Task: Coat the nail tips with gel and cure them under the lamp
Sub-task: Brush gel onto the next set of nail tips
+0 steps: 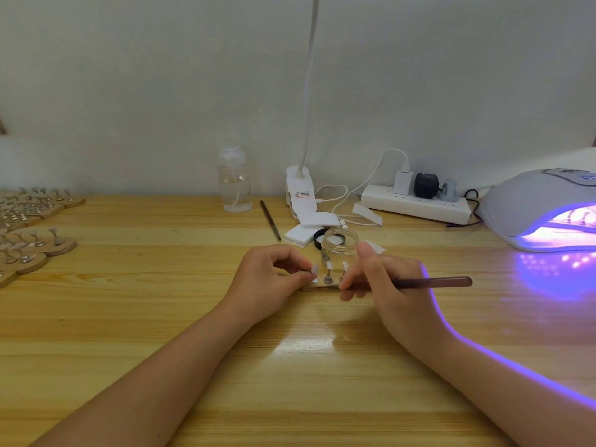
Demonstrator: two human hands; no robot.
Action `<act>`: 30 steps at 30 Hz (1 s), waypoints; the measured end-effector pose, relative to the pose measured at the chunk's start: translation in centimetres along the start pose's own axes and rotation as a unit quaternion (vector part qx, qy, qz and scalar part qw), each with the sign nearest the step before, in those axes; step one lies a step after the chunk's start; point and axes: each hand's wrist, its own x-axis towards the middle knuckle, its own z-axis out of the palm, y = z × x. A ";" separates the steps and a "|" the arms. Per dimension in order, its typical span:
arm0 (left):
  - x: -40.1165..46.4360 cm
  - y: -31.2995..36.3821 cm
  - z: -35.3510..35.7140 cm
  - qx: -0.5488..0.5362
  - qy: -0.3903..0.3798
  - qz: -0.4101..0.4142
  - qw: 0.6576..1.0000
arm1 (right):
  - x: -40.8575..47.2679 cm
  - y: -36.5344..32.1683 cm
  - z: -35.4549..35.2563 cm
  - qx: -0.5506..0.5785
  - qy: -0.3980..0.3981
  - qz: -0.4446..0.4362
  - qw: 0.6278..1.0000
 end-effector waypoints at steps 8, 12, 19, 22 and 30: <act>0.0 -0.2 0.0 -0.002 -0.001 0.016 1.000 | 0.0 -0.2 0.0 -0.023 -0.007 -0.008 1.000; 0.1 -0.2 0.0 0.000 -0.003 0.019 1.000 | 0.2 -0.1 -0.1 -0.072 0.000 -0.041 0.997; 0.1 -0.2 0.0 0.002 -0.005 0.025 1.000 | 0.1 -0.1 -0.1 -0.051 0.004 -0.044 0.998; 0.1 -0.2 0.0 0.002 -0.006 0.029 1.000 | 0.2 0.1 0.0 -0.039 -0.004 -0.020 0.999; 0.1 -0.3 0.0 0.006 -0.006 0.035 0.999 | 0.1 0.0 -0.1 -0.030 -0.002 -0.010 0.999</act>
